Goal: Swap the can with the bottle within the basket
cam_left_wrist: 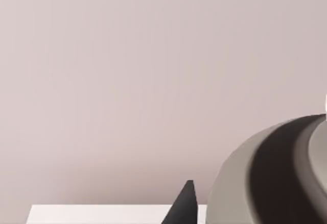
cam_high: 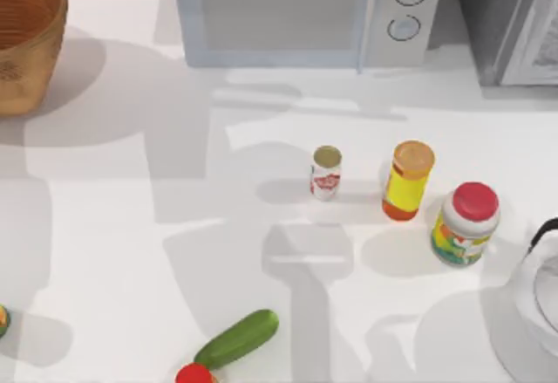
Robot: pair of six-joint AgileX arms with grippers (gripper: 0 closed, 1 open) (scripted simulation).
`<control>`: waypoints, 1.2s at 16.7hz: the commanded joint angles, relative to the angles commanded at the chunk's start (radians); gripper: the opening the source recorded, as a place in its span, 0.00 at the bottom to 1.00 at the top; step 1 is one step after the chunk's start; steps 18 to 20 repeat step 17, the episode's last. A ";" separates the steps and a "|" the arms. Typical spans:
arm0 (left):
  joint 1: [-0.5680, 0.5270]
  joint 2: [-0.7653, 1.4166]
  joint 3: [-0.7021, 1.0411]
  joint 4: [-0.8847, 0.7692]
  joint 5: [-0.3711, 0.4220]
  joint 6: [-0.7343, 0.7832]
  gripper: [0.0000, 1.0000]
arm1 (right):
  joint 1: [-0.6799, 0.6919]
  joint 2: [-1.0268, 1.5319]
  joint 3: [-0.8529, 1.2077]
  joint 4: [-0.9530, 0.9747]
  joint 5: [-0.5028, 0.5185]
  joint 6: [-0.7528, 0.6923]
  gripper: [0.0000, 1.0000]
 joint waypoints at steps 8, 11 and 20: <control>0.000 0.000 0.000 0.000 0.000 0.000 0.75 | 0.000 0.000 0.000 0.000 0.000 0.000 1.00; 0.000 0.000 0.000 0.000 0.000 0.000 0.98 | 0.000 0.000 0.000 0.000 0.000 0.000 1.00; 0.000 0.000 0.000 0.000 0.000 0.000 1.00 | 0.000 0.000 0.000 0.000 0.000 0.000 1.00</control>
